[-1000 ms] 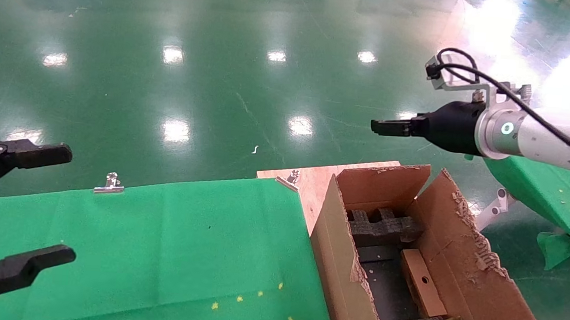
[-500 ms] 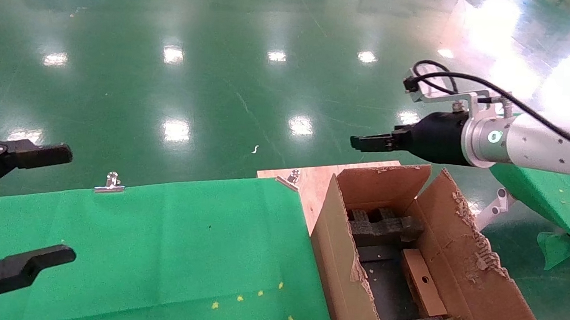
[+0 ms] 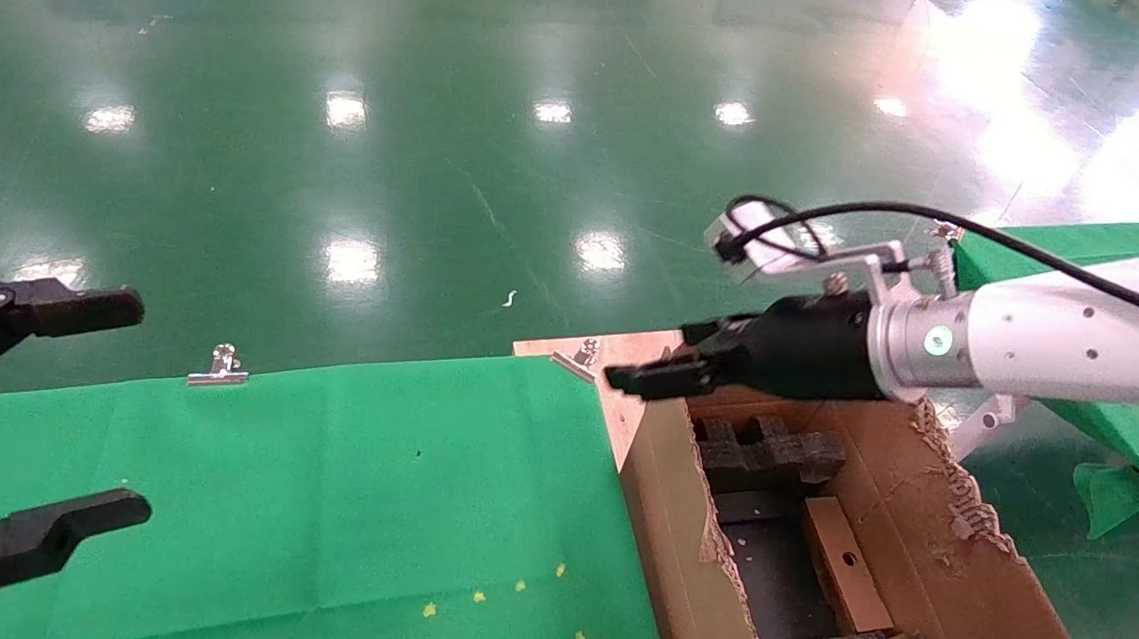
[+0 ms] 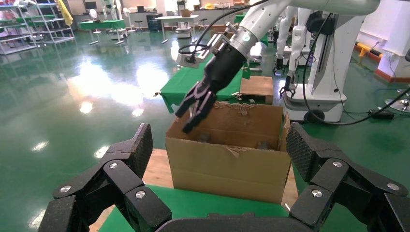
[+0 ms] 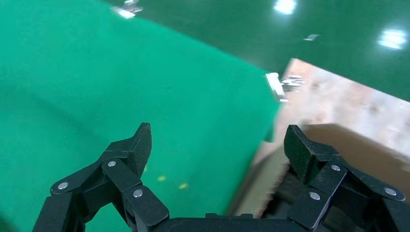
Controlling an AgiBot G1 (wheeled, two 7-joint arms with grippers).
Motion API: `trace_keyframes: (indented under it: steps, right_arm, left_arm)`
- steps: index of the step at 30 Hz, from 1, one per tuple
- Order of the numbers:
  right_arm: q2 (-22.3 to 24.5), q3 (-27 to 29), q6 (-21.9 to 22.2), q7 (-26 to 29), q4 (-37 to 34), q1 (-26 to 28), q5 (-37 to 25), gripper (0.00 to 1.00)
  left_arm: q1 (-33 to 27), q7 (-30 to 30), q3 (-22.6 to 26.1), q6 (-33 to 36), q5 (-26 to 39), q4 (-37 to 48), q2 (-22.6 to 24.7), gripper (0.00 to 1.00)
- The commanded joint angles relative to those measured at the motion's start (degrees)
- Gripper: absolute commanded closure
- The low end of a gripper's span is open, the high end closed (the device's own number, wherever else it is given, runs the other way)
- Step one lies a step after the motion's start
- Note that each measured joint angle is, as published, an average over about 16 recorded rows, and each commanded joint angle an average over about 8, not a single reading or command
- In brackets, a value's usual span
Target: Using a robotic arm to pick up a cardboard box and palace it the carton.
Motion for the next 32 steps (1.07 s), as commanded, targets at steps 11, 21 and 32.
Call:
trace_keyframes:
  steps: [11,21,32]
  right_arm:
    - [-1.49,15.84,-10.06,-19.39,-1.05,-10.61,12.92,0.00]
    - [-2.73,29.10,-18.48,-35.62,-1.92,-19.49,23.74,0.00]
    - [-3.91,41.64,-26.44,-50.97,-2.75,-27.89,33.97,0.00]
  left_arm:
    - [0.00,0.00,0.00,0.00,0.00,0.00,0.00,0.00]
    - [0.00,0.00,0.00,0.00,0.00,0.00,0.00,0.00]
    - [0.00,0.00,0.00,0.00,0.00,0.00,0.00,0.00]
